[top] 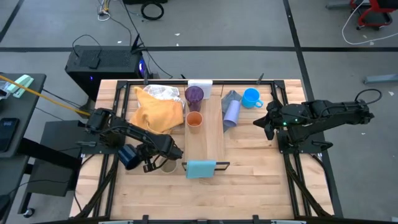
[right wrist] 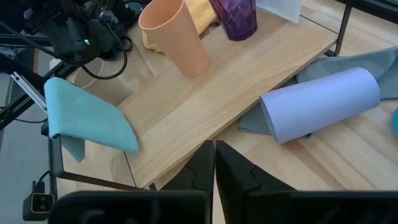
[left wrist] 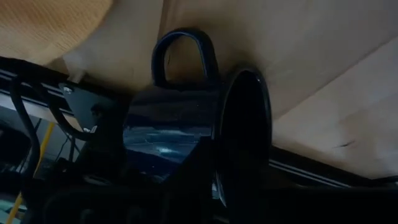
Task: Stack small to large cups/mugs on shelf
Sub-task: Put the dark blue mug on the shelf
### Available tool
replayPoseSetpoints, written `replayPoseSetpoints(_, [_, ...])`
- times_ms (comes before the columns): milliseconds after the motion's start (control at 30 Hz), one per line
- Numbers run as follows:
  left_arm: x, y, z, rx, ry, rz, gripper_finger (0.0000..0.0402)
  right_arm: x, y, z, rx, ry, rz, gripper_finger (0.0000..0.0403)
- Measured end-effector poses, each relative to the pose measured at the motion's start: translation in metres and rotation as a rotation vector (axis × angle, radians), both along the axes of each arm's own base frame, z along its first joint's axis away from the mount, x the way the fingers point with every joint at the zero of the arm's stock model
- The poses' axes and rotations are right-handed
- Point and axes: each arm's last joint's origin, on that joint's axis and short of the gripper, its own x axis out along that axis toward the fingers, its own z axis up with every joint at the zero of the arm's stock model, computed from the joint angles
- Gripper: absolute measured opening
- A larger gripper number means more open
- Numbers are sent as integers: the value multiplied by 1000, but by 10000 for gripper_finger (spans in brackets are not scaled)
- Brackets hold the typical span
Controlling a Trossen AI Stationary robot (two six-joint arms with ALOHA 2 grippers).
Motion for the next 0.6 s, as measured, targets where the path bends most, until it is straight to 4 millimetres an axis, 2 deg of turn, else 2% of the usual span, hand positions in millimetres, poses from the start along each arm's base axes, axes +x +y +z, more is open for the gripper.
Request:
replayPoseSetpoints(200, [8,2,10,-17,-63,5,14,0,0,0,-3,-1,2,13])
replayPoseSetpoints(600, [32,33,71,103,-305,74,14,0,0,0,-2,-3,2,12])
